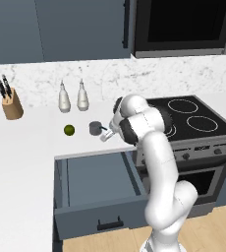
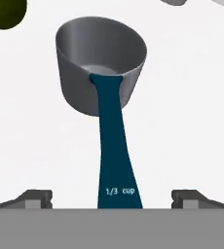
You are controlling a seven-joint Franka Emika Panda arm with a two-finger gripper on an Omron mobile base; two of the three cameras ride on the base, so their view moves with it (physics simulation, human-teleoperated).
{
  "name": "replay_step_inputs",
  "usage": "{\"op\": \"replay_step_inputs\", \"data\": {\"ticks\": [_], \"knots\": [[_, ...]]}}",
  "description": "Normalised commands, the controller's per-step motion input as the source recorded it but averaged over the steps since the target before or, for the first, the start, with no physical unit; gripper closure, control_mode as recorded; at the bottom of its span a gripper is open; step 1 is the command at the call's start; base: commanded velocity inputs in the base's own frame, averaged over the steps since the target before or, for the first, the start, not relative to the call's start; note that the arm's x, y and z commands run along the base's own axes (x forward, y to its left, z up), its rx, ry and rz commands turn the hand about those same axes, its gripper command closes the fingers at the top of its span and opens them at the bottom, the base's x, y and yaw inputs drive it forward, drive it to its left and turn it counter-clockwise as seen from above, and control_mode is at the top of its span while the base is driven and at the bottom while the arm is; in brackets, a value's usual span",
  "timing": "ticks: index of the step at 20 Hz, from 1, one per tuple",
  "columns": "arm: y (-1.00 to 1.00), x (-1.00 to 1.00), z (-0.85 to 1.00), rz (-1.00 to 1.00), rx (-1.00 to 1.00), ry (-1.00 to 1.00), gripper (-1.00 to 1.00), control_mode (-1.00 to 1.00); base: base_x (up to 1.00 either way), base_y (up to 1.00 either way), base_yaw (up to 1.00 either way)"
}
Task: Pick the measuring cup from the drawer and place it on the counter.
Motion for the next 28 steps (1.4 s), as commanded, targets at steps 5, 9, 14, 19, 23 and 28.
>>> {"op": "replay_step_inputs", "data": {"ticks": [5,9,14,19,23,28], "knots": [[0.01,-0.25,0.57,-0.13,0.0,0.07,-1.0,-1.0,0.0,0.0,0.0],[0.0,-0.44,0.46,-0.29,0.0,0.03,-1.0,-1.0,0.0,0.0,0.0],[0.01,-0.72,0.25,-0.3,0.0,0.0,-1.0,-1.0,0.0,0.0,0.0],[0.06,-0.71,0.47,-0.23,0.0,-0.05,-1.0,-1.0,0.0,0.0,0.0],[0.04,-0.39,0.83,-0.14,0.0,-0.15,-1.0,-1.0,0.0,0.0,0.0],[0.02,-0.35,0.84,-0.1,0.0,-0.17,-1.0,-1.0,0.0,0.0,0.0]]}}
